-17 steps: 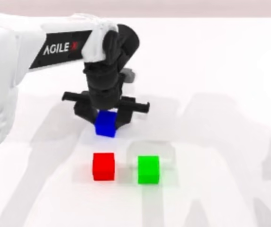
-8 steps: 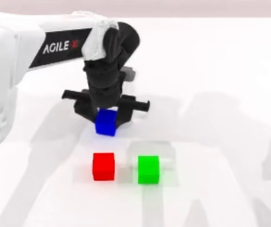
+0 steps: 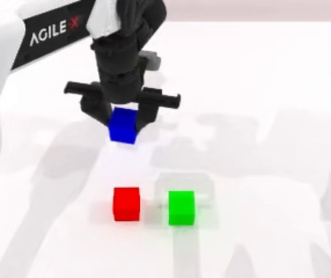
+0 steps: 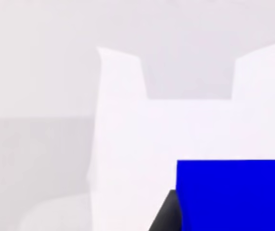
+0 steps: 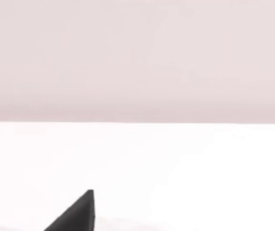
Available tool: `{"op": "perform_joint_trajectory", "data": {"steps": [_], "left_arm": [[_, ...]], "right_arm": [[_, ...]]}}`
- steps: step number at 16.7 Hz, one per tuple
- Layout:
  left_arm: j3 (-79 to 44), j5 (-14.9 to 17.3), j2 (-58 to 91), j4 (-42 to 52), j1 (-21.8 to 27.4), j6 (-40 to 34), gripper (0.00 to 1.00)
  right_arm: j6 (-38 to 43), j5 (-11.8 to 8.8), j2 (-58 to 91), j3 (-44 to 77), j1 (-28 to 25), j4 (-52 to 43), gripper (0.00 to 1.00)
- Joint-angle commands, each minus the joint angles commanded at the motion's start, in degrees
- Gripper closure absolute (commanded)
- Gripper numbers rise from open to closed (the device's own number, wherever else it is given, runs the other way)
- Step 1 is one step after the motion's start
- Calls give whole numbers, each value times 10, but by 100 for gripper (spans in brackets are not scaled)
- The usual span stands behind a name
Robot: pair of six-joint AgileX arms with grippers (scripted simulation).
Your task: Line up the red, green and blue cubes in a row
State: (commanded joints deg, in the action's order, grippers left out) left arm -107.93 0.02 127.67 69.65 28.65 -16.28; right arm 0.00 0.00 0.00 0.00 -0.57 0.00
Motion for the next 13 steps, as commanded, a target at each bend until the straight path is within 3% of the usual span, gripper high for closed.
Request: {"op": "perform_joint_trajectory", "data": {"steps": [4,7,13], "left_arm": [[0,0,3,-1,4,0,100],[-36,-1,21,18,37,-40,100],[-172,-2,92,94,173,-259,100]], "right_arm": [[0,0,0,0,0,0,0],[0,0,0,0,0,0,0],[0,0,0,0,0,0,0]]}}
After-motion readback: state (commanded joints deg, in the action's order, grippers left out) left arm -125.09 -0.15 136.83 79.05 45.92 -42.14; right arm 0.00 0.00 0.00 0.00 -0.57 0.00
